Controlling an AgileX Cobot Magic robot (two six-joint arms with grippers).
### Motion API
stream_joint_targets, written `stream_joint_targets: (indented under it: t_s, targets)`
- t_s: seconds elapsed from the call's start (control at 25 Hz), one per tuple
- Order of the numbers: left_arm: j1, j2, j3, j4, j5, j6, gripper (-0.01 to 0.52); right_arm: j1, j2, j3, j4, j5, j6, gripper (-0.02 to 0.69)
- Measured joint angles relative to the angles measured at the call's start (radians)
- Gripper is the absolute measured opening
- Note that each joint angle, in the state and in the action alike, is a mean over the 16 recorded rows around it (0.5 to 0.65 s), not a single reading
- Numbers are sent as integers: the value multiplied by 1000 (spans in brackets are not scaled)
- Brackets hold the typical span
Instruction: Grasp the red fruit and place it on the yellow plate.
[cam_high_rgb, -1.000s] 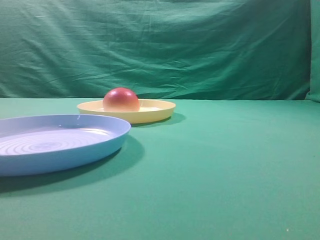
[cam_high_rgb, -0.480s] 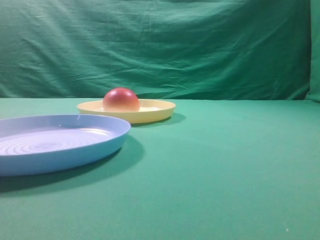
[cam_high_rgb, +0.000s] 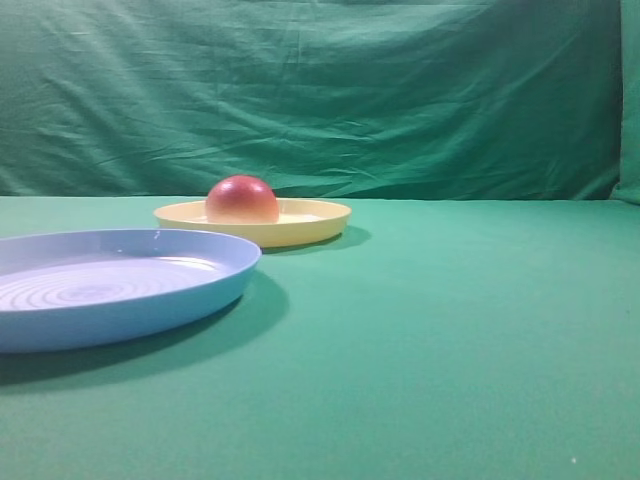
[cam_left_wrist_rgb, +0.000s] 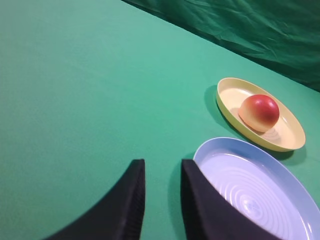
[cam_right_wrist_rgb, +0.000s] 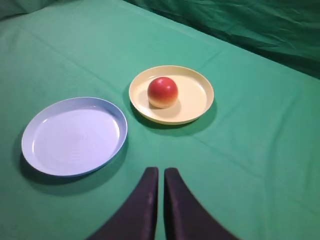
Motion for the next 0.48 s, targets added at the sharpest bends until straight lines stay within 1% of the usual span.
stream_joint_targets:
  t_s: [0.2,0.48]
  targets:
    - [0,0,0,0,0,0,157,-117,-88,94,-44,-52,42,0]
    - [0,0,0,0,0,0,157,-313,-296,312,-50,-144,51,0]
